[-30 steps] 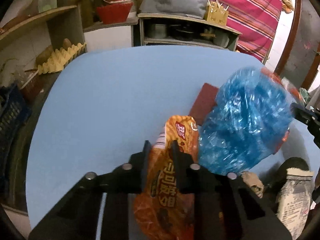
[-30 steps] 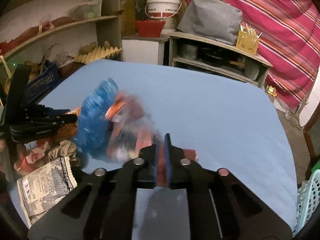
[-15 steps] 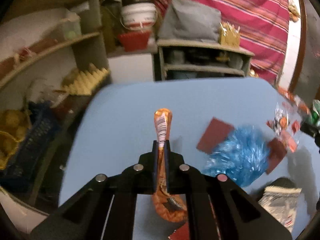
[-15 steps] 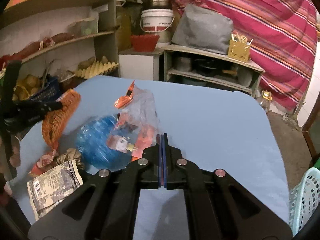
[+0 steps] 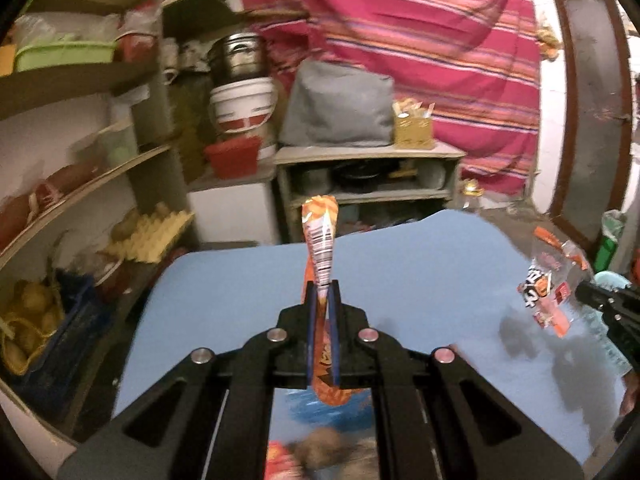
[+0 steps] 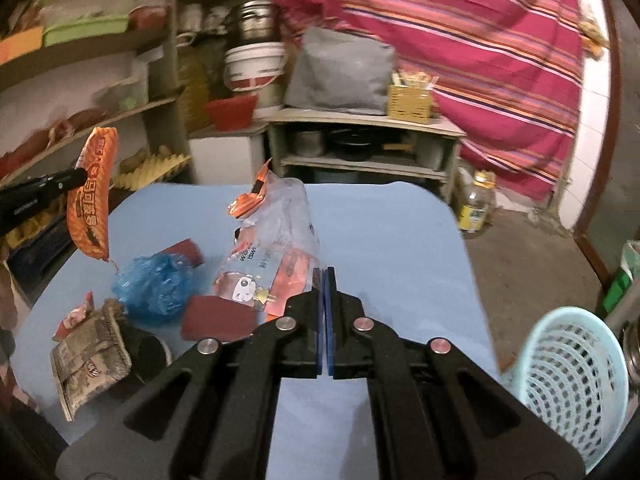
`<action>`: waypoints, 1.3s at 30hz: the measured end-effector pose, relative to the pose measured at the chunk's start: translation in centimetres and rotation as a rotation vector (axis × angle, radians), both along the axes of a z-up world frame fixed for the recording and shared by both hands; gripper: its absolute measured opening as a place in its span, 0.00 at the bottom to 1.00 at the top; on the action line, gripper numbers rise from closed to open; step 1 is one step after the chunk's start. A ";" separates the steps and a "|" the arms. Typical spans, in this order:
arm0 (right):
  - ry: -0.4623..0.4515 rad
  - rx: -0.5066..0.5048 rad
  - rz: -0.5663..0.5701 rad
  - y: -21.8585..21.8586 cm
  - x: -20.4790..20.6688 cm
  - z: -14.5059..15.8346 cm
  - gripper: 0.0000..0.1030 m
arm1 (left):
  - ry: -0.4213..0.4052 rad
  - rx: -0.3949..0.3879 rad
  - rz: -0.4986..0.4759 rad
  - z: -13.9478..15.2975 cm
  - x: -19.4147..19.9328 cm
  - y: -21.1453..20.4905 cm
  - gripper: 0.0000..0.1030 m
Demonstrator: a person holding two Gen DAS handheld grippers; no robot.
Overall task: Collect trash
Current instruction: 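Carry both bags over the light blue basket and open both grippers to drop them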
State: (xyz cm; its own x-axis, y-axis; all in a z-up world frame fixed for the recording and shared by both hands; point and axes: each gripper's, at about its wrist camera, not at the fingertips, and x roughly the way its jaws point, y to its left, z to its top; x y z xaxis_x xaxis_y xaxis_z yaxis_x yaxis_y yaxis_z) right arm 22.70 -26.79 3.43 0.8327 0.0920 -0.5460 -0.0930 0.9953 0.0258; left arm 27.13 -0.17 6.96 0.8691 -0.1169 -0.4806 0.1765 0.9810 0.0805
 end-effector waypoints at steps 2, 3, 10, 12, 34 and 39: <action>-0.005 0.010 -0.027 -1.5 -0.6 0.3 0.02 | 0.003 -0.008 -0.029 0.2 -0.1 -2.2 0.06; -0.007 0.014 -0.041 -2.3 -0.9 0.5 0.02 | 0.008 -0.017 -0.047 0.1 -0.1 -3.4 0.06; -0.016 0.029 -0.122 -7.0 -3.3 1.2 0.02 | 0.017 -0.053 -0.139 0.0 -0.7 -9.9 0.06; -0.021 0.036 -0.151 -8.5 -3.9 1.5 0.02 | 0.016 -0.061 -0.160 0.0 -1.0 -11.8 0.06; 0.001 0.096 -0.501 -25.9 -12.8 -0.2 0.02 | 0.045 -0.126 -0.491 -0.4 -5.3 -34.5 0.06; 0.007 0.128 -0.551 -28.4 -14.2 -0.6 0.02 | 0.092 -0.131 -0.547 -1.8 -5.0 -39.2 0.06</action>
